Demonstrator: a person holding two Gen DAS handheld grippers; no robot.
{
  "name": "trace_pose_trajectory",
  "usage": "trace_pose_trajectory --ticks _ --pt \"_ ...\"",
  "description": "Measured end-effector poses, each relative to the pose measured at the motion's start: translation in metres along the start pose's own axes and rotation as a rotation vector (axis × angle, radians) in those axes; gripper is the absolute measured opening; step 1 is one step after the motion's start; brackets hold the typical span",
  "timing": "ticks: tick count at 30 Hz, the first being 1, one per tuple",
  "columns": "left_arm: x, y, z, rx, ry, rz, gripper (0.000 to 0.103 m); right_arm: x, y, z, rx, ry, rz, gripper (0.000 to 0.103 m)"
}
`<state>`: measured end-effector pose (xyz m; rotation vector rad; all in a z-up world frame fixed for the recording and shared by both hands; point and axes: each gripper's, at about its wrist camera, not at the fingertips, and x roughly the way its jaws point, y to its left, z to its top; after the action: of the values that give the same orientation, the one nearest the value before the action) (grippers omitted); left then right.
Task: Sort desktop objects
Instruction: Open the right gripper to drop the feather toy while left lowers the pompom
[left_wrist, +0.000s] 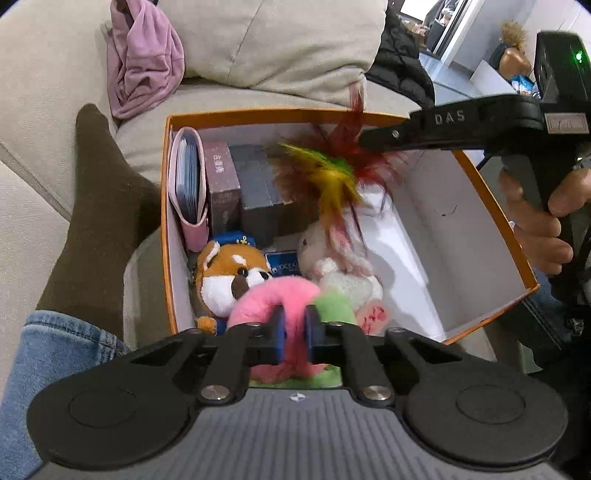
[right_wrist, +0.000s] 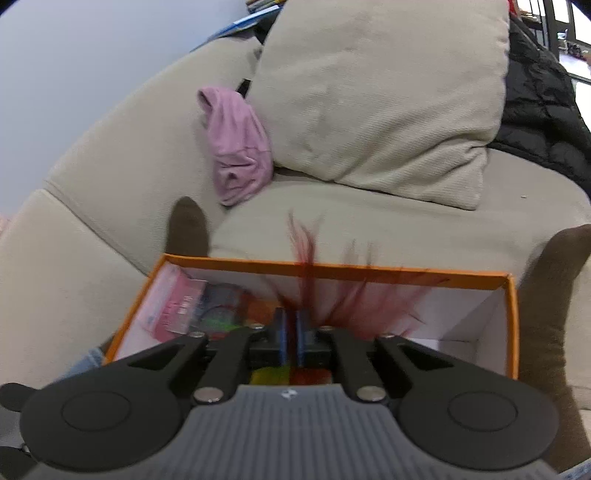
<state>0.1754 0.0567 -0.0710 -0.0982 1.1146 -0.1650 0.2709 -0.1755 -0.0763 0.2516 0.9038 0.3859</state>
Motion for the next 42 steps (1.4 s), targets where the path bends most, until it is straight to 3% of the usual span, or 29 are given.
trace_pose_trajectory --ticks 5,11,17,19,24,26,28,36,39,41,42 --pt "-0.012 -0.002 0.0 -0.016 -0.064 -0.01 0.003 -0.029 -0.001 -0.008 -0.046 -0.036 -0.037 0.032" --pt "-0.049 -0.014 0.009 -0.012 -0.173 -0.048 0.0 -0.058 0.002 -0.024 -0.101 -0.054 -0.048 0.032" --pt "-0.072 -0.026 0.031 0.007 -0.279 -0.03 0.0 -0.051 -0.001 -0.032 -0.117 -0.023 -0.054 0.032" --pt "-0.071 -0.027 0.034 0.013 -0.27 -0.023 0.0 -0.045 -0.004 -0.036 -0.11 0.0 -0.047 0.032" --pt "-0.043 -0.02 0.03 0.009 -0.146 -0.005 0.004 -0.026 -0.006 -0.045 -0.051 0.11 0.058 0.044" --pt "-0.029 -0.016 0.025 -0.001 -0.1 0.008 0.022 -0.017 -0.007 -0.047 -0.005 0.149 0.087 0.049" --pt "-0.02 -0.011 0.02 -0.009 -0.08 0.021 0.029 -0.01 -0.005 -0.049 0.025 0.176 0.112 0.05" --pt "-0.004 -0.001 0.009 -0.034 -0.056 0.031 0.029 0.006 0.023 -0.056 -0.028 0.236 0.115 0.056" --pt "-0.003 0.0 0.008 -0.042 -0.072 0.029 0.017 0.008 0.018 -0.055 0.001 0.237 0.109 0.056" --pt "-0.005 0.0 0.008 -0.051 -0.09 0.013 0.002 0.009 0.016 -0.054 0.013 0.237 0.104 0.056" --pt "-0.007 0.0 0.007 -0.062 -0.103 0.001 0.002 0.009 0.014 -0.054 0.023 0.238 0.103 0.056"
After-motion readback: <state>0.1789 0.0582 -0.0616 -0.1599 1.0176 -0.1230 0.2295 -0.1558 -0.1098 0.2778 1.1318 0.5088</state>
